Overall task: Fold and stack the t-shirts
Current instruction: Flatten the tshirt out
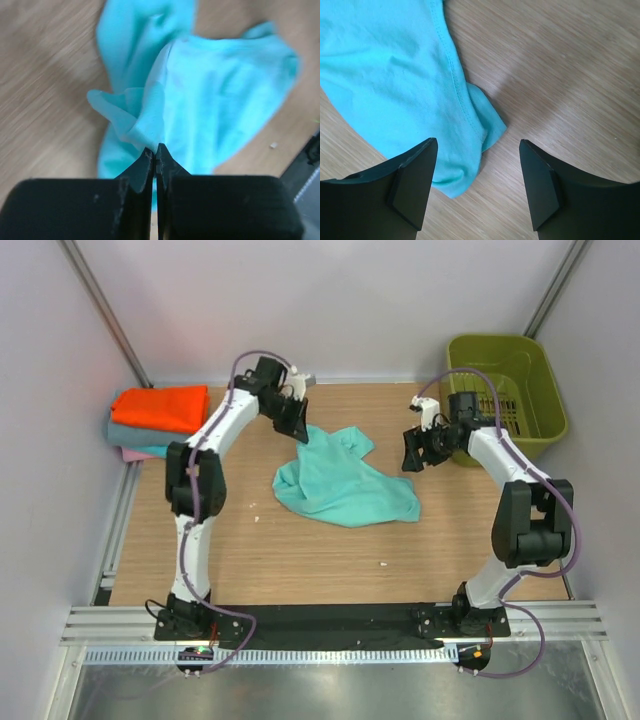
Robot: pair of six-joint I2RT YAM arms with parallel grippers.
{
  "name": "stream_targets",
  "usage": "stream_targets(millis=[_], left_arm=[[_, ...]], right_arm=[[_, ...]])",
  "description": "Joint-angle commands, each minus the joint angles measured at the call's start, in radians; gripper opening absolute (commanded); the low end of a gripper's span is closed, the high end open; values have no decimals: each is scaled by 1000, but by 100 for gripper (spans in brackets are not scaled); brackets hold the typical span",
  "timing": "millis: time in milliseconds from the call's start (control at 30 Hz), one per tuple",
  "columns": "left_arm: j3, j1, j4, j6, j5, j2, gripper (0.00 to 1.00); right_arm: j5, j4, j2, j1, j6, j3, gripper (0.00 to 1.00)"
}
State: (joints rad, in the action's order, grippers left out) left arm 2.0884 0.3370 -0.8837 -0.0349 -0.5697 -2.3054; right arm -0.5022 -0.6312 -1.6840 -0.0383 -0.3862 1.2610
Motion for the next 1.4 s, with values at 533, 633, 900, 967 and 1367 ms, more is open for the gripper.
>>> stream_targets(millis=[533,633,900,967,1367], left_arm=[[-553,168,-190,-97,138,827,72],[-501,131,-133,-80,151,691,72],[-52,65,-106,-2,88,224,66],[39,65,-109,-28,100,116,66],[384,-3,81,3,64,-163,75]], right_arm=[[-4,33,145,-6,21,-42,73],[-7,30,141,-5,35,-26,73],[-41,41,69,-92,12,-14,71],[0,57,57,-164,-12,-3,71],[60,133,-218,-250,10,247,69]])
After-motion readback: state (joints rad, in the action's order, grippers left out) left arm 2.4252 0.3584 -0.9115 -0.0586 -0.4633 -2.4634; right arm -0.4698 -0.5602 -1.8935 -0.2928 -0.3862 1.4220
